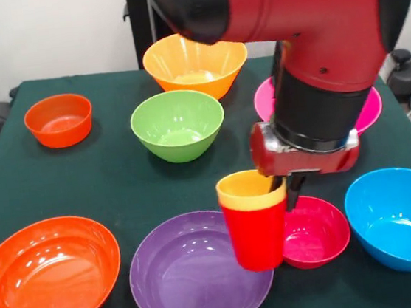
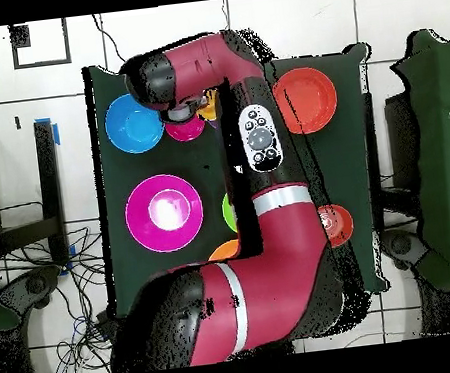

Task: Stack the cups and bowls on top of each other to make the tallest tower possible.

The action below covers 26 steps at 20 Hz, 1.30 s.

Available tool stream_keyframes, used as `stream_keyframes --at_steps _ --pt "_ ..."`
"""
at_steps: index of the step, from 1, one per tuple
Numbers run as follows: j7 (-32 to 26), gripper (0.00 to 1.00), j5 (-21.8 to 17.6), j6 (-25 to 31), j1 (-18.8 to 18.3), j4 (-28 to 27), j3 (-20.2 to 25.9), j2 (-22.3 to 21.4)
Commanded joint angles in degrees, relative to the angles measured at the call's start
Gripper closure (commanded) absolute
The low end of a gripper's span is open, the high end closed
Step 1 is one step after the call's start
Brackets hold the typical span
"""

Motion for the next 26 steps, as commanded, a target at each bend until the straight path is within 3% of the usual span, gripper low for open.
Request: stream_keyframes --at_steps 1,12,17,26 --pt "3.33 1.0 0.86 2.52 2.84 -2.11 -1.24 -0.44" --pt "2.86 1.0 0.71 2.1 5.48 -7.24 -1.02 2.89" --pt "3.54 1.0 0.4 -0.71 5.01 -7.96 -1.67 4.1" --pt "-0.8 1.0 -0.43 -3.19 4.22 -9.29 -1.18 6.31"
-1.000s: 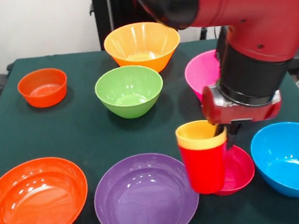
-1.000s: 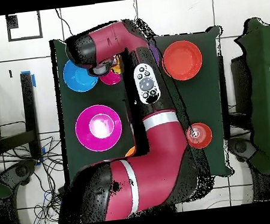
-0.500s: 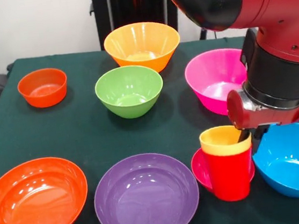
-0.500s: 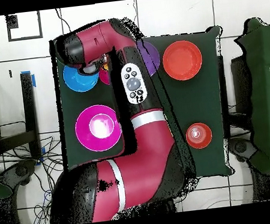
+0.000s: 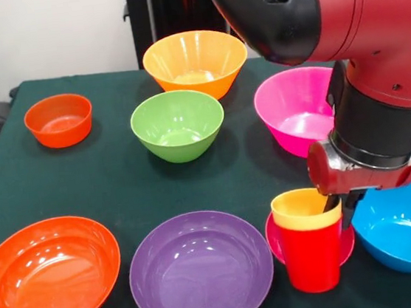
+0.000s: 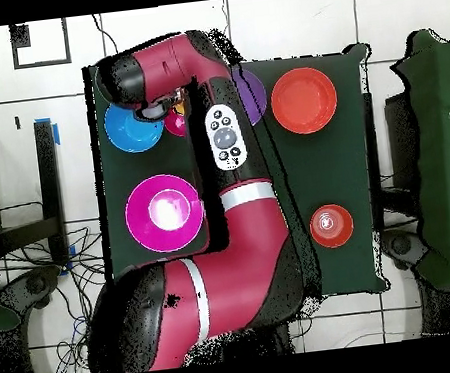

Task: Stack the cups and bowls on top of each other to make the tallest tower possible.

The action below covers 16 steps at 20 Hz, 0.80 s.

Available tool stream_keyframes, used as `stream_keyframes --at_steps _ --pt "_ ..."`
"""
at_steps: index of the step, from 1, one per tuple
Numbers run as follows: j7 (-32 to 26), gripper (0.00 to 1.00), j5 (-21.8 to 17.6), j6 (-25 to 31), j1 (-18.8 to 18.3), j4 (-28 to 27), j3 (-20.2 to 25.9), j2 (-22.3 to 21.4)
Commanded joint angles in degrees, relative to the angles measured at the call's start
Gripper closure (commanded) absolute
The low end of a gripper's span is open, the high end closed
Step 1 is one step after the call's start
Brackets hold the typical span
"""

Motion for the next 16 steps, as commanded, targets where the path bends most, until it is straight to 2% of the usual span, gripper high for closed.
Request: stream_keyframes --at_steps 1,6,10,16 --pt "-2.08 1.0 -1.63 -1.75 -0.48 -4.41 -0.1 2.8" --pt "-0.83 1.0 -0.53 -5.56 -1.48 -1.46 -0.55 2.87" --pt "-0.16 1.0 -0.85 -6.81 -1.25 -1.85 -0.73 4.01" --pt "-1.7 1.0 -1.06 -5.42 -0.98 -2.12 -1.41 3.66"
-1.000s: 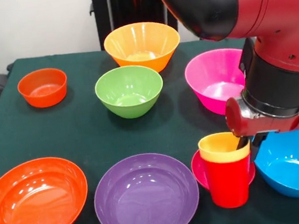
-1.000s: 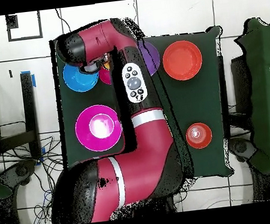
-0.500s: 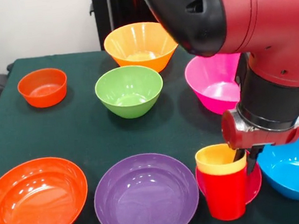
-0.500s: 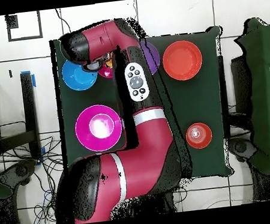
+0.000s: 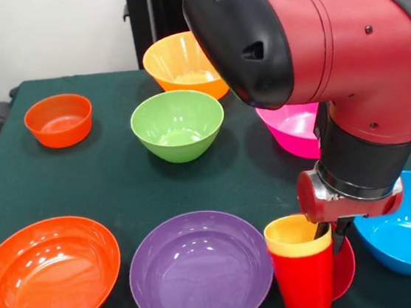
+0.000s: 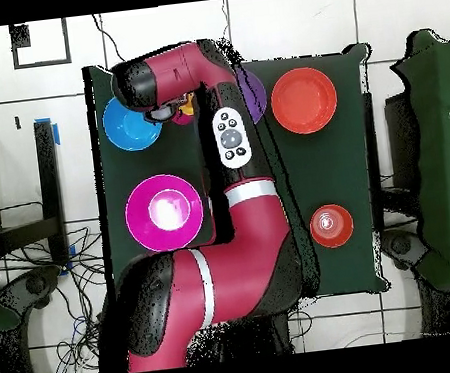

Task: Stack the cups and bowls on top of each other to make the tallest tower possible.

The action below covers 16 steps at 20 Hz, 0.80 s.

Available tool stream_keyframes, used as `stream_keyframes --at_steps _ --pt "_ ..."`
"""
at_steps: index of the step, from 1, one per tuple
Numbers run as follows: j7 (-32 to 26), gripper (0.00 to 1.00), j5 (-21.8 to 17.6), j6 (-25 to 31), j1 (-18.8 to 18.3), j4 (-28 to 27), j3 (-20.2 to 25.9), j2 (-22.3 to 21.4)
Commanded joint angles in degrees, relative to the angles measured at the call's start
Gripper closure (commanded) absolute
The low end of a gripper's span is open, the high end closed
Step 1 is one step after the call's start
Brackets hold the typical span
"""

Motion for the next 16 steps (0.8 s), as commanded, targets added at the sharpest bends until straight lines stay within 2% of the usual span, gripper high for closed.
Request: stream_keyframes --at_steps 1,6,10,16 --pt "-2.0 1.0 -0.94 -0.96 -0.34 -0.7 -1.09 -0.07" --pt "-2.46 1.0 -0.8 -0.37 -0.25 -0.92 -1.34 0.12" --pt "-4.3 1.0 -0.04 3.06 -0.28 -0.8 -1.0 0.0" --pt "-4.05 1.0 1.2 5.88 -0.46 1.86 -1.89 -1.7"
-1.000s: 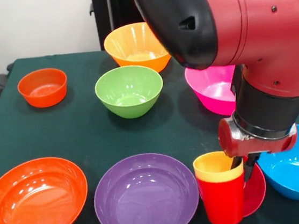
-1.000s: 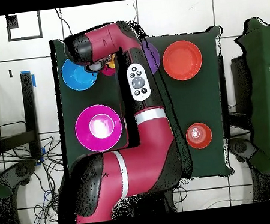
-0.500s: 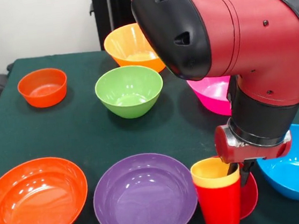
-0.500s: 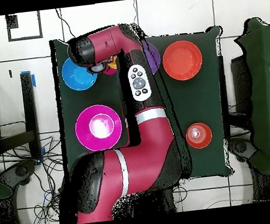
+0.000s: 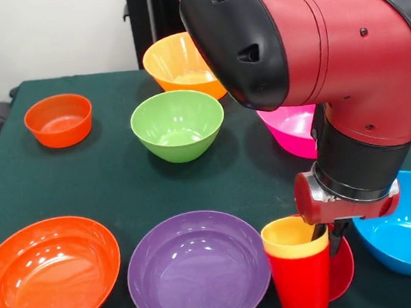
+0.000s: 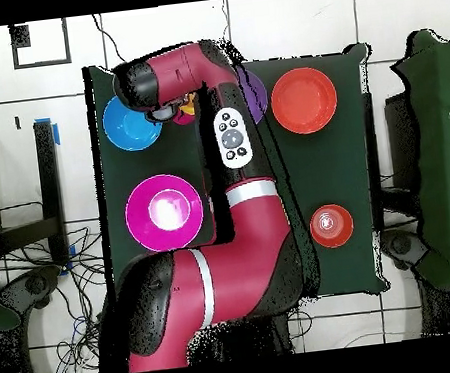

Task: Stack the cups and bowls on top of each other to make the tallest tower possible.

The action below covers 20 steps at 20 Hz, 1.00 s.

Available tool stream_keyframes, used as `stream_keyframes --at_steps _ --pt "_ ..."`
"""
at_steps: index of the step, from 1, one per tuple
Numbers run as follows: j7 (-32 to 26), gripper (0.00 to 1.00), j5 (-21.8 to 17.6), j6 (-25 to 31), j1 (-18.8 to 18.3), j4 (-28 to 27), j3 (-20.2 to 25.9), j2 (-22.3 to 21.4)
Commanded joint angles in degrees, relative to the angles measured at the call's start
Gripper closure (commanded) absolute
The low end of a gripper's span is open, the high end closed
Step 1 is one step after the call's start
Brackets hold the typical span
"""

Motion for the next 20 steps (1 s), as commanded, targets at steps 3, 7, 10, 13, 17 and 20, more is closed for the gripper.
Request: stream_keyframes --at_steps 3,7,10,13,17,20 --pt "-4.38 1.0 2.2 9.57 -0.58 1.99 -1.39 -2.32" --pt "-4.18 1.0 3.76 12.41 -0.58 2.3 -1.8 -3.4" --pt "-4.43 1.0 4.68 14.22 -0.47 3.05 -2.23 -4.48" --pt "-4.74 1.0 5.77 17.9 -0.25 2.78 -2.46 -5.53" --pt "-4.78 1.0 6.43 19.03 -0.15 2.54 -2.8 -5.85" --pt "-4.71 1.0 6.46 18.86 -0.13 2.11 -2.91 -5.58"
